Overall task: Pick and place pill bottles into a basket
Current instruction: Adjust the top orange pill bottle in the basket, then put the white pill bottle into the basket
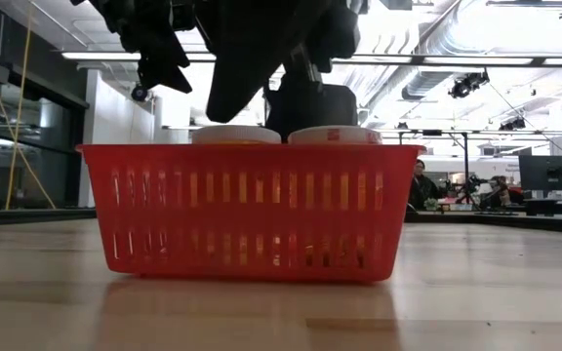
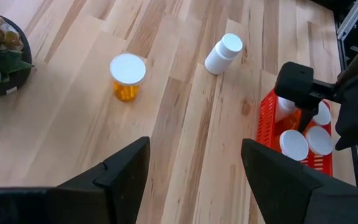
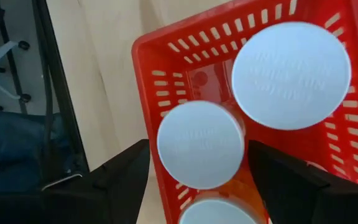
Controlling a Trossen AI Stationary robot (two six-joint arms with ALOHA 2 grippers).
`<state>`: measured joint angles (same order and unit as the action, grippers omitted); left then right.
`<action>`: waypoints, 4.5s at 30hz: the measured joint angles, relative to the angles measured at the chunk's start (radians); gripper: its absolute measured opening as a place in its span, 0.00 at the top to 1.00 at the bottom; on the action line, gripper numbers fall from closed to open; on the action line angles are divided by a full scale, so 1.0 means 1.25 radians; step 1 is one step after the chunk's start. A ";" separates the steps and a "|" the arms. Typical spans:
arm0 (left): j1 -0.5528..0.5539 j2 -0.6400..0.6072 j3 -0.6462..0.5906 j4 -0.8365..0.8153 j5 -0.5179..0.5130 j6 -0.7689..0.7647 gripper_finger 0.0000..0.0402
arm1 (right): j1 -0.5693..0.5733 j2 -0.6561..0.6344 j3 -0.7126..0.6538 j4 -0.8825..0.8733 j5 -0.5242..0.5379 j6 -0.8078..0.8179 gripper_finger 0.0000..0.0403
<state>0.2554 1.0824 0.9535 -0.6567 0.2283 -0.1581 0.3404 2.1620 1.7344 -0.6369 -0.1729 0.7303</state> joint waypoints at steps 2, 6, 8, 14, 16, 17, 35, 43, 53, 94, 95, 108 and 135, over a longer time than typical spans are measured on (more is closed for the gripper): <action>0.000 0.000 0.000 0.000 0.000 0.000 0.29 | 0.000 -0.001 0.000 -0.003 0.001 -0.006 0.35; 0.000 0.000 0.000 0.000 0.000 0.000 0.29 | -0.007 -0.002 0.016 -0.021 0.001 -0.017 0.35; 0.000 0.000 0.000 0.000 0.000 0.000 0.29 | -0.013 -0.003 0.030 -0.025 0.004 -0.027 0.35; 0.000 0.000 0.000 0.000 0.000 0.000 0.29 | -0.033 -0.003 0.086 -0.083 0.048 -0.058 0.35; 0.000 0.000 0.000 0.000 0.000 0.000 0.29 | -0.041 -0.003 0.093 -0.097 0.055 -0.065 0.35; 0.000 0.000 0.000 0.000 0.000 0.000 0.29 | -0.045 -0.003 0.094 -0.101 0.055 -0.066 0.35; 0.000 0.000 0.000 0.000 0.000 0.003 0.29 | -0.074 0.007 0.094 -0.074 0.047 -0.065 0.35; 0.000 0.000 0.000 -0.005 0.000 0.003 0.29 | -0.074 0.023 0.094 -0.070 0.047 -0.061 0.35; 0.000 0.000 0.000 -0.008 0.000 0.003 0.29 | -0.073 0.045 0.094 -0.068 0.035 -0.046 0.35; 0.000 0.000 0.000 -0.025 0.000 0.003 0.29 | -0.072 0.021 0.093 -0.235 0.056 -0.044 0.50; 0.000 0.000 0.000 -0.027 0.000 0.003 0.29 | -0.073 0.020 0.093 -0.237 0.062 -0.044 0.50; 0.000 0.000 0.000 -0.028 0.000 0.003 0.29 | -0.072 0.018 0.093 -0.253 0.062 -0.055 0.42; 0.000 0.000 0.000 -0.028 0.000 0.024 0.29 | -0.095 0.016 0.094 -0.262 0.025 -0.093 0.33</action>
<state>0.2554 1.0821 0.9535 -0.6914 0.2283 -0.1280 0.2219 2.1822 1.8523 -0.9646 -0.1411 0.6144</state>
